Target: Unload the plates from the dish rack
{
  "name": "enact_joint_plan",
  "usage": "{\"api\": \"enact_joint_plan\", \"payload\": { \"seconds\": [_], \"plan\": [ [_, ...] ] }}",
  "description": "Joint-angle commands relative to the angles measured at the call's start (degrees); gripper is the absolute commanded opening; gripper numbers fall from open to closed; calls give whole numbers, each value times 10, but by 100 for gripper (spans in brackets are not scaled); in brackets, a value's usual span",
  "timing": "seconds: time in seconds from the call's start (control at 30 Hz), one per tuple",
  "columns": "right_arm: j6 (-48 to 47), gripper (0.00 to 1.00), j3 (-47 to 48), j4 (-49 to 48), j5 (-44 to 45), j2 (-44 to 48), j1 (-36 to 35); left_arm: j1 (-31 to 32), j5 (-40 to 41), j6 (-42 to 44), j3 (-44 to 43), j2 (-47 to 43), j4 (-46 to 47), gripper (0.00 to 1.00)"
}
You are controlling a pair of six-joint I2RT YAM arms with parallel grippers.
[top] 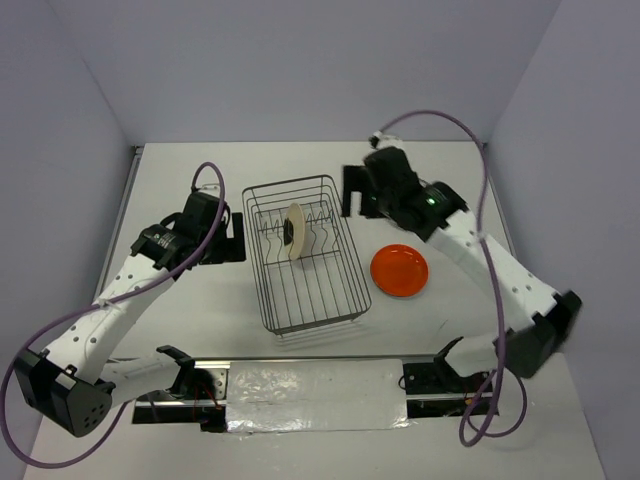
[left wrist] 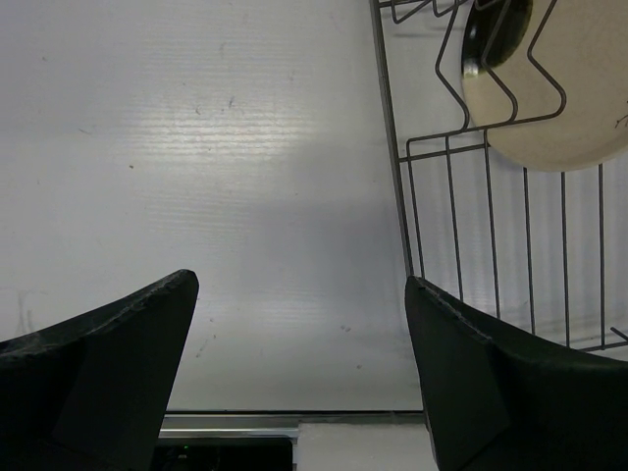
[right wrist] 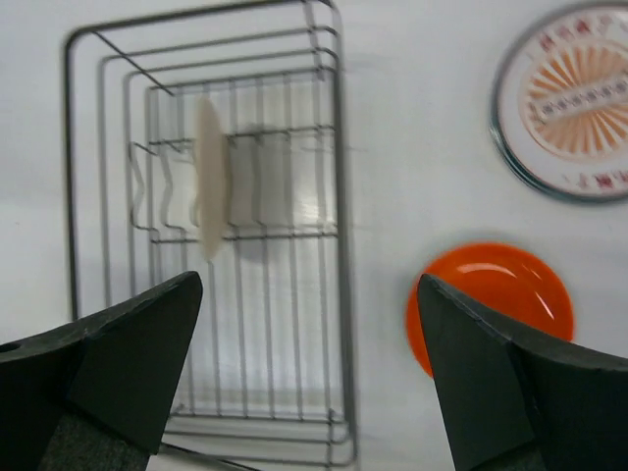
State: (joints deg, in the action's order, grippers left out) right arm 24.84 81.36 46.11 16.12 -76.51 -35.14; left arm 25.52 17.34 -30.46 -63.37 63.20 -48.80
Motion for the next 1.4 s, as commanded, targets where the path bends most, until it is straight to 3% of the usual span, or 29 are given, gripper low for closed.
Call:
{"api": "enact_joint_plan", "payload": {
  "seconds": [0.0,0.1,0.23,0.27,0.37,0.5,0.57,0.6,0.63,0.73,0.97,1.1,1.13,1.23,1.27,1.37],
  "plan": [
    [-23,97,126,49,72,-160,-75,-3,15,-14,-21,-4,-3,100],
    [-14,95,257,102,117,-247,-118,-4,21,-12,-17,-16,-10,99],
    [-8,80,400,159,117,-381,-132,-5,28,-10,-7,-32,-14,99],
    [-8,71,413,173,122,-418,-135,-6,29,-9,-4,-34,-16,100],
    [0,64,430,179,131,-455,-138,-7,33,-5,-1,-45,-24,99],
    [6,55,388,154,134,-457,-139,-8,39,3,11,-56,-26,100],
    [13,44,372,155,138,-463,-140,-10,40,7,18,-58,-27,100],
    [20,29,373,160,145,-464,-141,-10,40,7,19,-58,-28,100],
    [34,22,377,174,151,-465,-144,-11,40,8,23,-59,-27,99],
    [56,5,386,177,151,-450,-150,-11,38,10,26,-61,-24,100],
    [158,0,451,238,145,-370,-128,-12,47,12,18,-51,-19,100],
    [201,0,342,221,149,-234,-77,-14,45,15,13,-45,-11,100],
    [203,0,303,197,144,-162,-58,-14,42,16,11,-41,-11,100],
    [198,0,118,112,102,-42,42,-16,40,22,5,-33,-10,100],
    [187,0,13,76,89,41,70,-17,38,23,4,-33,-8,99],
    [118,0,-174,-66,-44,184,184,-22,31,31,3,-30,-4,99]
  ]
}}
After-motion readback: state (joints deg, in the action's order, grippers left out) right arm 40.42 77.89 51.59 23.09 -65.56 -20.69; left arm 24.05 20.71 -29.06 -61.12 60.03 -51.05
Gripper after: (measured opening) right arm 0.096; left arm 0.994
